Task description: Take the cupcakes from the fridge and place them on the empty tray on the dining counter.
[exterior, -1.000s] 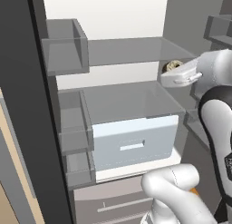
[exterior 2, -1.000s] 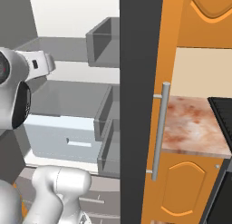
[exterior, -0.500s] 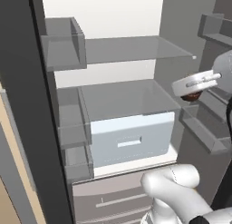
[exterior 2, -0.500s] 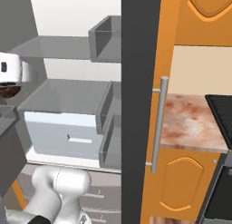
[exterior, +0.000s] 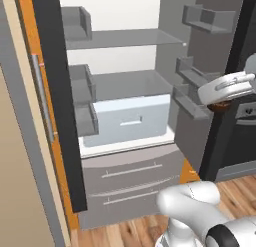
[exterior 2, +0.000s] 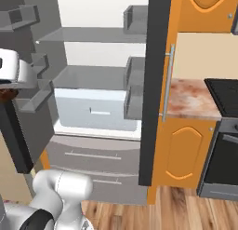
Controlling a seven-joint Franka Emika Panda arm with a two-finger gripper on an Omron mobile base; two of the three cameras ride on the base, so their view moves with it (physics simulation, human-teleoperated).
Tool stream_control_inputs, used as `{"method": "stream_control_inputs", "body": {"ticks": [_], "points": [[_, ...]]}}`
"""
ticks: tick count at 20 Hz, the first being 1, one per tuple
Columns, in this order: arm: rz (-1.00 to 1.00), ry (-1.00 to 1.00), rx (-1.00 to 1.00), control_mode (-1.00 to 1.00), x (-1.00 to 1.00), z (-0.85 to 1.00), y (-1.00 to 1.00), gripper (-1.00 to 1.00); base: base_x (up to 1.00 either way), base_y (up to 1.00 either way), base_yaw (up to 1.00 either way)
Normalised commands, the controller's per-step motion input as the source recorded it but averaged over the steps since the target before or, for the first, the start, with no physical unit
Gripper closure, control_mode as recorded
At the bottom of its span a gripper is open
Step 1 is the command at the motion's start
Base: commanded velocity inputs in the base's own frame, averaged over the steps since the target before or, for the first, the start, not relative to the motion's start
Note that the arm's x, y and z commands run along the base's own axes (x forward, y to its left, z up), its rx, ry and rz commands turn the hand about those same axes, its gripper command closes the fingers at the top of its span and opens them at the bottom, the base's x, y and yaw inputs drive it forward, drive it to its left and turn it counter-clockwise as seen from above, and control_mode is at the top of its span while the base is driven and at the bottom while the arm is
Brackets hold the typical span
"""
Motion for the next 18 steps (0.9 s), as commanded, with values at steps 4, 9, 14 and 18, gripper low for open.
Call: {"method": "stream_control_inputs", "body": {"ticks": [4, 9, 14, 18], "points": [[0.00, 0.00, 0.00, 1.00, 0.00, 0.00, 0.00, 1.00, -0.95, 1.00, 0.21], [0.00, 0.00, 0.00, 1.00, 0.00, 0.00, 0.00, 1.00, -0.46, 0.66, 0.52], [0.00, 0.00, 0.00, 1.00, 0.00, 0.00, 0.00, 1.00, -0.16, 0.35, 0.73], [0.00, 0.00, 0.00, 1.00, 0.00, 0.00, 0.00, 1.00, 0.00, 0.00, 1.00]]}}
